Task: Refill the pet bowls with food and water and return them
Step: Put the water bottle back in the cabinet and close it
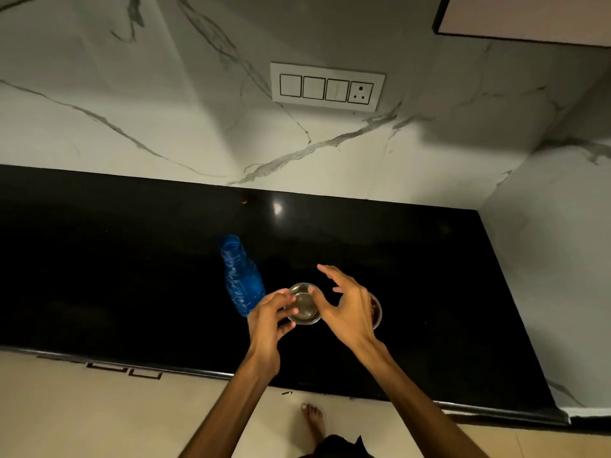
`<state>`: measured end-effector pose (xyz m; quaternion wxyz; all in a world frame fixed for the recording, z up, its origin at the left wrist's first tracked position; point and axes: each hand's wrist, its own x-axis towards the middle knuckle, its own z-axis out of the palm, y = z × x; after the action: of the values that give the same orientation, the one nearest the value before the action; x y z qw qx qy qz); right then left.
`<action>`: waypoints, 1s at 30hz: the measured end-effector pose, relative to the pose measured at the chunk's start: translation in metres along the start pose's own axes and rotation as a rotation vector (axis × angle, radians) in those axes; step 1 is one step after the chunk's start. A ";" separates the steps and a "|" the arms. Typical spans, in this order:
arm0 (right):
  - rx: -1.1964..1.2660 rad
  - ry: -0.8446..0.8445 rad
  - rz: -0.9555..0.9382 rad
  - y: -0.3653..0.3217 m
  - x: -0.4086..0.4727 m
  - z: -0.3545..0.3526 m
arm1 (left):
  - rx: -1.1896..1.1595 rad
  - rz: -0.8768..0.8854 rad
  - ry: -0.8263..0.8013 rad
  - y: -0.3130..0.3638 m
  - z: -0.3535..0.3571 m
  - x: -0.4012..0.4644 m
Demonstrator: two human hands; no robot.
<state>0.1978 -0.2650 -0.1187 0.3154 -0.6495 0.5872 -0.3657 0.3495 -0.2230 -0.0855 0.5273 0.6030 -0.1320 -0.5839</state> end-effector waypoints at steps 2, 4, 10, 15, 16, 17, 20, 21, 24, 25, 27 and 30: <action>-0.004 -0.036 0.002 0.000 0.005 0.010 | -0.003 0.009 0.081 -0.004 -0.008 0.010; -0.002 -0.062 -0.007 -0.003 0.009 0.018 | 0.016 0.026 0.156 -0.010 -0.018 0.021; 0.000 -0.150 -0.051 -0.017 0.024 0.045 | 0.134 0.178 0.371 -0.028 -0.046 0.042; -0.008 -0.221 -0.058 -0.028 0.033 0.061 | 0.332 0.312 0.484 -0.031 -0.058 0.059; -0.008 -0.241 -0.056 -0.029 0.036 0.064 | 0.371 0.337 0.490 -0.032 -0.060 0.062; -0.009 -0.259 -0.059 -0.032 0.038 0.067 | 0.416 0.354 0.489 -0.032 -0.061 0.066; 0.007 -0.295 -0.074 -0.034 0.045 0.079 | 0.506 0.382 0.458 -0.034 -0.064 0.076; 0.000 -0.314 -0.074 -0.036 0.047 0.082 | 0.523 0.377 0.451 -0.033 -0.065 0.079; -0.005 -0.349 -0.091 -0.041 0.053 0.088 | 0.551 0.390 0.417 -0.034 -0.066 0.087; -0.009 -0.356 -0.102 -0.043 0.054 0.090 | 0.558 0.397 0.407 -0.033 -0.066 0.088; -0.017 -0.376 -0.114 -0.045 0.057 0.095 | 0.568 0.415 0.392 -0.033 -0.066 0.090; -0.023 -0.395 -0.126 -0.047 0.060 0.100 | 0.590 0.426 0.390 -0.034 -0.066 0.095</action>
<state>0.3102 -0.3211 -0.1266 0.3934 -0.7477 0.4763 -0.2436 0.4169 -0.2508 -0.1821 0.4560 0.7869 -0.3131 -0.2736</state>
